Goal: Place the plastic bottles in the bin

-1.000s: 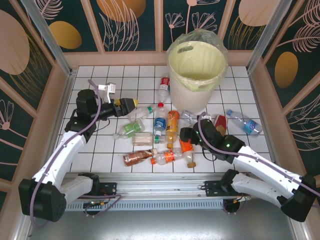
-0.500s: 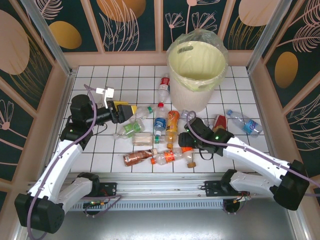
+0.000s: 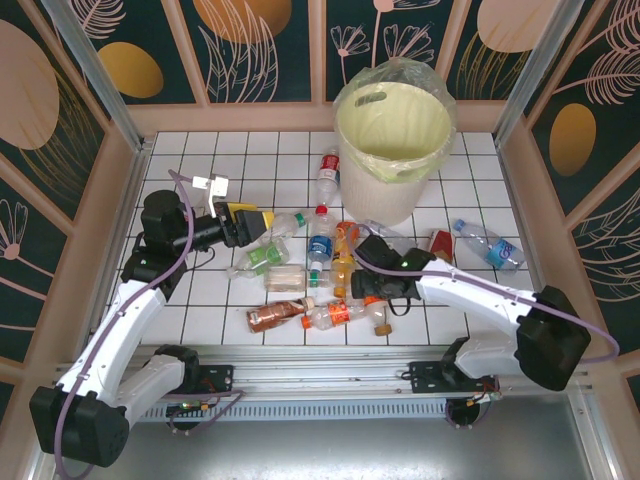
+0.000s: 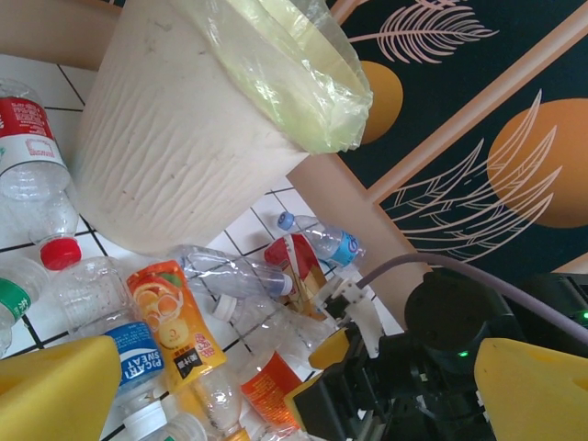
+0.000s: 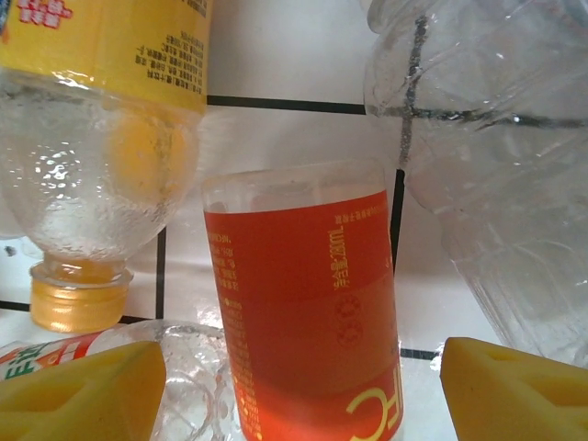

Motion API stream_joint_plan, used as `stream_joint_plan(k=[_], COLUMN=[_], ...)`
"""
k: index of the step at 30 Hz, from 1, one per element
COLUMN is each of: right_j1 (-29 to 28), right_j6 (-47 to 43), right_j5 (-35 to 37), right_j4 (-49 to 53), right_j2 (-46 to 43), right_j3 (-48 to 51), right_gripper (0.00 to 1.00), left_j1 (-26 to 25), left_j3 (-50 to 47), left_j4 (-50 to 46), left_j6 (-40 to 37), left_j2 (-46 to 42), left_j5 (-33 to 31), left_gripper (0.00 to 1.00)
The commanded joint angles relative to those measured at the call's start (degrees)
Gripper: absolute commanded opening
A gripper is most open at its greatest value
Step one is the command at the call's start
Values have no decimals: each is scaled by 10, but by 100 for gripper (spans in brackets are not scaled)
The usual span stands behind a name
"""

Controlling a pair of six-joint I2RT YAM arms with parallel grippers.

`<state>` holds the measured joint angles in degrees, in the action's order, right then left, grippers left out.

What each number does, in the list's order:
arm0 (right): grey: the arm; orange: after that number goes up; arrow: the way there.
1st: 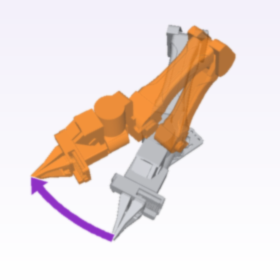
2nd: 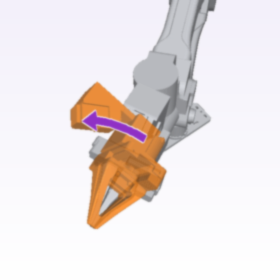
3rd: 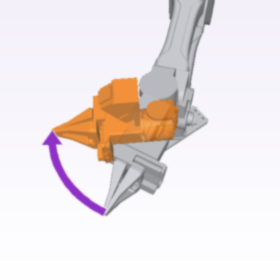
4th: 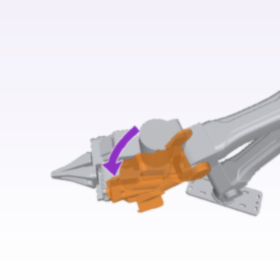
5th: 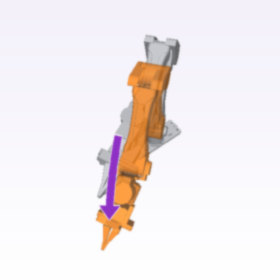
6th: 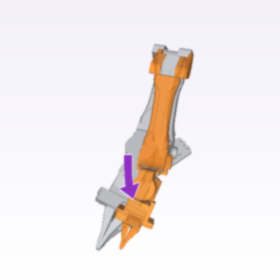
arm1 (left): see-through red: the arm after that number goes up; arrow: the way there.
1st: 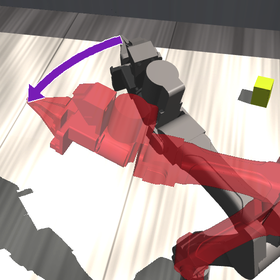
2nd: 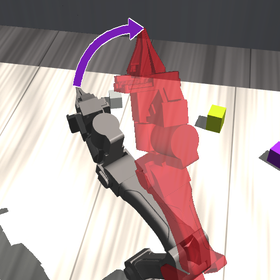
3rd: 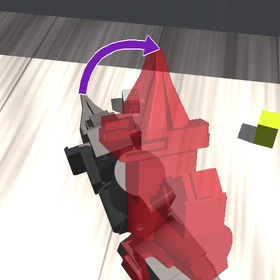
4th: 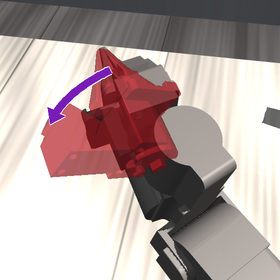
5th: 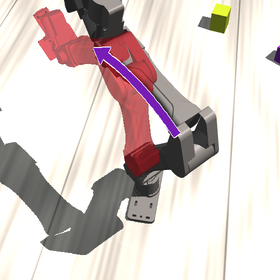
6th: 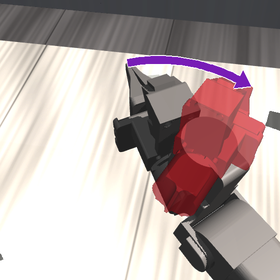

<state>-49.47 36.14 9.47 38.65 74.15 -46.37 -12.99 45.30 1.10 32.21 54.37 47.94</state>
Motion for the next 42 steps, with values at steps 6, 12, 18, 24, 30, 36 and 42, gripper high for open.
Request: stream_joint_plan(k=[6, 12, 18, 24, 30, 36, 42], right_j1=[13, 23, 28, 31, 33, 33, 33], right_j6=[-28, -36, -44, -48, -56, -59, -63], right_j5=[0, -4, -9, -12, -9, -11, -11], right_j4=[-30, -48, -62, -71, -72, -77, -82], right_j2=[32, 45, 60, 74, 86, 96, 101], right_j3=[-15, -8, -5, 0, 1, 3, 4], right_gripper=[78, 75, 75, 75, 75, 75, 74], left_j1=[-1, -3, -2, -2, -2, -2, -3], left_j3=[-6, -6, -7, -8, -8, -9, -9], left_j4=[9, 9, 9, 8, 9, 8, 9], left_j6=[4, 4, 4, 5, 4, 4, 4], left_j2=[1, -1, -2, 3, -1, 1, 1], left_j5=[-4, -6, -7, -10, -12, -12, -11], left_gripper=[99, 99, 99, 99, 99, 99, 99])
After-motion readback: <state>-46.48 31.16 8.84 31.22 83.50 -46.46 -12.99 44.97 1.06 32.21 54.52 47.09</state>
